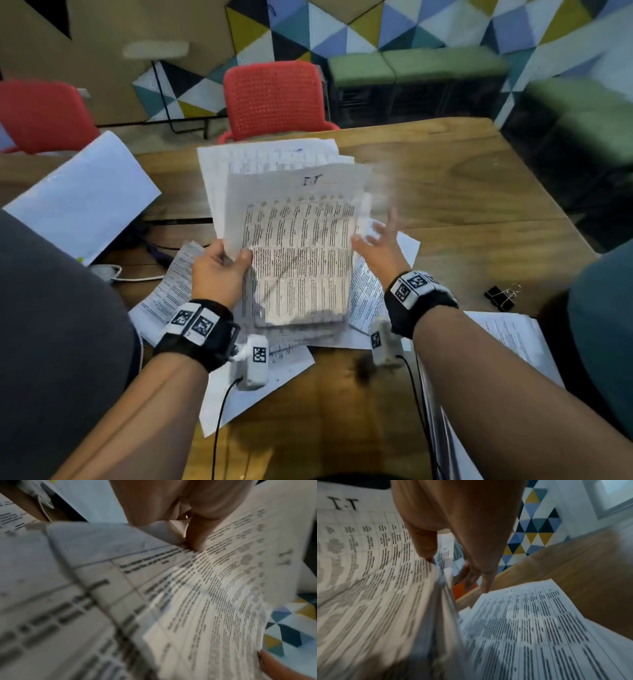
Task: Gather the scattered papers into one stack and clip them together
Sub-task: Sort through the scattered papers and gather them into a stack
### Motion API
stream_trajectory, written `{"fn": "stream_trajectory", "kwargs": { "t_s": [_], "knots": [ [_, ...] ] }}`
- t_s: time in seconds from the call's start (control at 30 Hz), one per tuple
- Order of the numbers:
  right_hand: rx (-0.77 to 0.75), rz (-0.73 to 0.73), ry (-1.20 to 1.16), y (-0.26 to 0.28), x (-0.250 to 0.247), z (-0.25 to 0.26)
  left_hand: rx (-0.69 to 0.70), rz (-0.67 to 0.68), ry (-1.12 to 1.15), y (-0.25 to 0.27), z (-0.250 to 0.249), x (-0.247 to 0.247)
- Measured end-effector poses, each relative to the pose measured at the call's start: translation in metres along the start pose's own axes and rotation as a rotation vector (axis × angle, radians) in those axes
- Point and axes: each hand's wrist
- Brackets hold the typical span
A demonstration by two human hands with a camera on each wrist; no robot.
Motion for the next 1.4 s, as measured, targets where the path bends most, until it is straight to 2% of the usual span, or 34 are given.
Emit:
{"fn": "stream_trajectory", "kwargs": {
  "t_s": [0.03,0.07,0.1,0.13,0.2,0.33,0.43,0.53,0.73,0.83,0.93,1.07,1.13,1.2,1.3,1.4],
  "knots": [
    [0.09,0.086,-0.041,0.003,0.002,-0.006,-0.021,0.012,0.029,0.001,0.004,0.002],
    [0.148,0.143,0.015,0.006,0.006,-0.011,-0.033,0.041,0.093,0.002,0.009,0.005],
    [0.152,0.167,0.09,0.006,0.011,-0.017,-0.044,0.075,0.164,0.002,0.014,0.009],
    [0.132,0.155,0.147,0.008,0.016,-0.018,-0.056,0.106,0.216,0.003,0.017,0.013],
    [0.055,0.061,0.116,0.008,0.021,-0.013,-0.032,0.136,0.218,0.002,0.019,0.02],
    [-0.105,-0.068,-0.095,0.008,0.021,0.012,0.106,0.023,0.166,-0.004,0.013,0.026],
    [-0.21,-0.081,-0.107,0.008,0.021,0.021,0.107,-0.022,0.313,-0.01,0.014,0.026],
    [-0.224,-0.031,-0.092,0.011,0.023,0.019,0.074,0.029,0.362,-0.012,0.021,0.026],
    [-0.148,-0.009,-0.086,0.005,0.028,0.007,-0.087,0.057,0.212,-0.011,0.031,0.038],
    [-0.106,-0.027,0.03,0.0,0.032,-0.003,-0.138,0.113,0.091,-0.017,0.042,0.043],
    [-0.125,-0.087,0.156,-0.003,0.032,-0.007,-0.069,0.106,-0.032,-0.019,0.045,0.046],
    [-0.158,-0.246,0.286,-0.002,0.017,0.004,0.005,0.044,-0.127,-0.016,0.026,0.046],
    [-0.139,-0.3,0.314,0.005,0.003,0.004,0.014,0.107,-0.087,-0.009,0.016,0.048],
    [-0.154,-0.297,0.329,0.017,-0.01,-0.004,0.031,0.21,-0.143,0.003,0.013,0.054],
    [-0.157,-0.263,0.65,0.033,-0.032,-0.031,0.144,0.336,-0.421,0.026,0.016,0.072],
    [-0.03,-0.247,0.821,0.053,-0.063,-0.055,0.152,0.497,-0.454,0.056,0.022,0.095]
  ]
}}
Point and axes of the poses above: each hand's wrist, its own y-axis away from the middle knuckle, its own x-axis out of the palm, z = x × y, and after that the axes turned 2 degrees about -x, right-handed
